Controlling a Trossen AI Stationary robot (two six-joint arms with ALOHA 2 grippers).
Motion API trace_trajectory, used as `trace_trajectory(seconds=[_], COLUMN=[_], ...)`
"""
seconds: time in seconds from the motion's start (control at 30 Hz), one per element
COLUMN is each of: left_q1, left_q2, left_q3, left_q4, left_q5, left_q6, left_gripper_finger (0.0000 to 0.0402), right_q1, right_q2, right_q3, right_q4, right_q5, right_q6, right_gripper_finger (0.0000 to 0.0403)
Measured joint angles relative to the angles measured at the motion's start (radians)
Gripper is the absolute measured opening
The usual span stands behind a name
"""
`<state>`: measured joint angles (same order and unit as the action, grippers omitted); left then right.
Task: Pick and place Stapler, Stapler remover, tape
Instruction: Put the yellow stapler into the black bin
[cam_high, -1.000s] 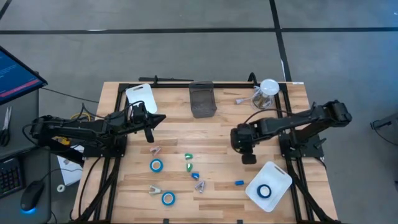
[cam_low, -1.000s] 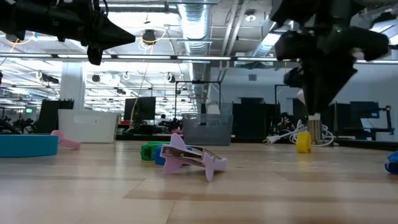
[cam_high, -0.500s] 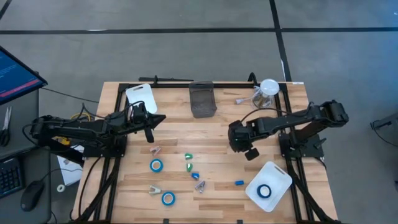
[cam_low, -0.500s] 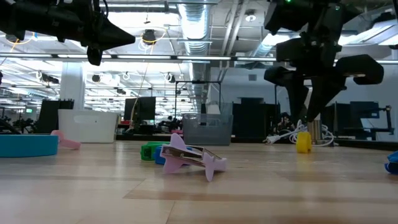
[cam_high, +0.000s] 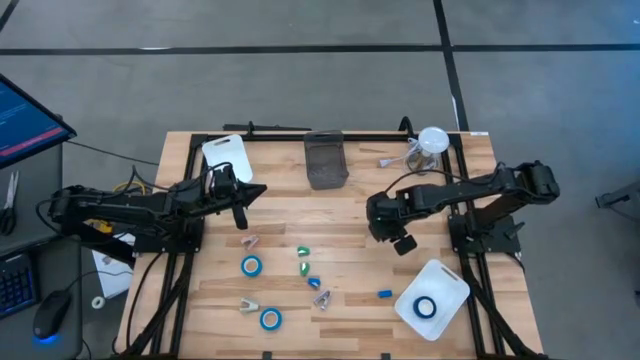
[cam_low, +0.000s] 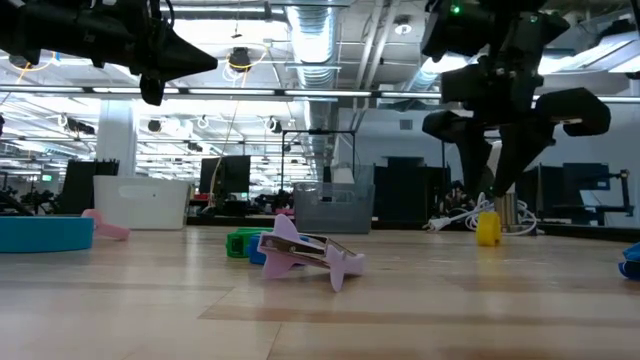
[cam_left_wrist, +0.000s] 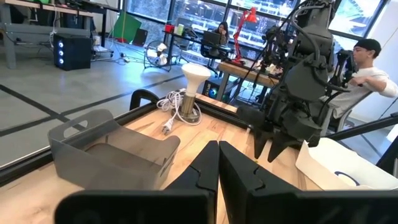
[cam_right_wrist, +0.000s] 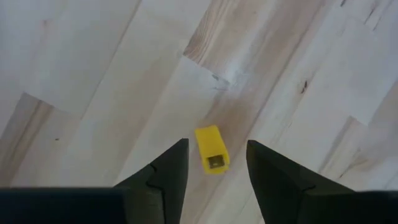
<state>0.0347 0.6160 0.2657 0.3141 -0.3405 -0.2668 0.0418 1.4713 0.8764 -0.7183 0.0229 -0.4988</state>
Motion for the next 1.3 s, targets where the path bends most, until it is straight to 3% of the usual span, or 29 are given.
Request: trace_trajectory(seconds=[0.5, 1.03, 1.3], left_q1=[0.000, 0.000, 0.000], left_q2=[0.000, 0.000, 0.000], left_q3=[0.000, 0.000, 0.000], left_q4=[-0.004, -0.009, -0.010], left_q5=[0.000, 0.000, 0.000], left_q6=[0.000, 0.000, 0.000], left_gripper_finger=[0.0003, 0.0003, 0.0003], right_q1=[0.003, 0.003, 0.001], right_q2=[0.123, 0.112, 0.112], right_q3=[-0.029, -0.024, 0.049], right_q4=[0.068, 0.064, 0.000], right_q5=[0.001, -0.023, -0.026], right_q6=[0.002, 0.038, 0.055], right_gripper_finger=[0.0143, 0.0066, 0.0056])
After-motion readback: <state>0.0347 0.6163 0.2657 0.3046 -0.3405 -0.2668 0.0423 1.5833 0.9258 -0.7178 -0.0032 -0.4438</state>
